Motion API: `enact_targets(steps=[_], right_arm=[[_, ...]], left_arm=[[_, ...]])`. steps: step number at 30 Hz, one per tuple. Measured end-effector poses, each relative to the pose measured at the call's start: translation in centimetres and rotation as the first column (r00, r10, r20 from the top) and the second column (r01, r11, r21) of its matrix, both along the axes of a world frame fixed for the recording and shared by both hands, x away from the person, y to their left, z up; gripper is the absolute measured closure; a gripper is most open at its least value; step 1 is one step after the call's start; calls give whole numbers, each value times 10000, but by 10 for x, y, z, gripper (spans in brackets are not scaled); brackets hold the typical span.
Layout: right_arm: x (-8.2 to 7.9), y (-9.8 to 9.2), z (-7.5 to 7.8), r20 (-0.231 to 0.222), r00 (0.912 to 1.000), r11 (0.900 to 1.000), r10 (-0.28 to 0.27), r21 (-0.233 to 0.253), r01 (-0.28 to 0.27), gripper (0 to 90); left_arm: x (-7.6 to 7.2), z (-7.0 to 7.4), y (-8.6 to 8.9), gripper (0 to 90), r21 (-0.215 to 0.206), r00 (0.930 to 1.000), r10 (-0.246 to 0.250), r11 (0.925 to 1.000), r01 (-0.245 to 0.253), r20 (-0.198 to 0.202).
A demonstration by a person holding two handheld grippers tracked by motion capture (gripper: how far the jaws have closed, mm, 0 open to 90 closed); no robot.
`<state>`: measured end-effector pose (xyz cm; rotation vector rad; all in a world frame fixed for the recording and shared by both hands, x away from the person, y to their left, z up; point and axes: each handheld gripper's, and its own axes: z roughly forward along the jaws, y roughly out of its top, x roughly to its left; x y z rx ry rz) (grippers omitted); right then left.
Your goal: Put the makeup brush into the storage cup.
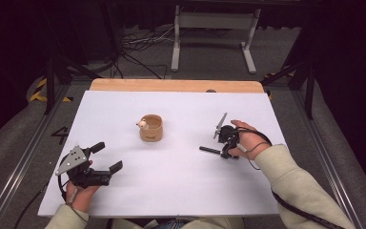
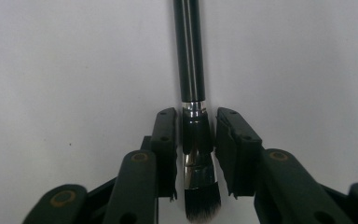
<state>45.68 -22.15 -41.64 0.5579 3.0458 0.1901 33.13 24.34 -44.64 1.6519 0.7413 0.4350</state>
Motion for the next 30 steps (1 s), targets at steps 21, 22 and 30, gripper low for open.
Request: enact_targets(steps=[21, 22, 30], right_arm=[[-3, 7, 2, 136, 9999, 9993, 62, -362, -57, 767], [-4, 7, 3, 136, 9999, 9994, 77, -346, -72, 767], [-8, 9, 16, 331, 9989, 9989, 329, -341, -318, 768]], left_arm=[[-1, 3, -5, 1, 96, 9993, -348, 9993, 349, -167], [-1, 4, -7, 2, 194, 9988, -456, 9988, 460, -186], [1, 7, -12, 1, 276, 9959, -848, 9959, 857, -317]])
